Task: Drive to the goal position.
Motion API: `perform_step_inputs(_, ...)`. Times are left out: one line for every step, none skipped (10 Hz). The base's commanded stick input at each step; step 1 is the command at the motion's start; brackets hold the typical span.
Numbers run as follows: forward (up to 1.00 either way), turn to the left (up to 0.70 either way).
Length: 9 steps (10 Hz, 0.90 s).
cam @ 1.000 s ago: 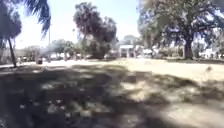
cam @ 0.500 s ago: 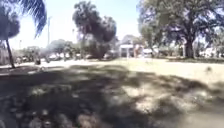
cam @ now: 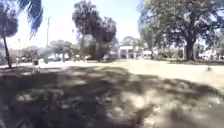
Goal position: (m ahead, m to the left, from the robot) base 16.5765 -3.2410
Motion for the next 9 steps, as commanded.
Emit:
perform_step_inputs(0.70,-0.27)
perform_step_inputs(0.70,-0.02)
perform_step_inputs(0.70,0.00)
perform_step_inputs(0.70,0.00)
perform_step_inputs(0.70,-0.07)
perform_step_inputs(0.70,-0.35)
perform_step_inputs(0.70,-0.35)
perform_step_inputs(0.70,-0.15)
perform_step_inputs(0.70,-0.04)
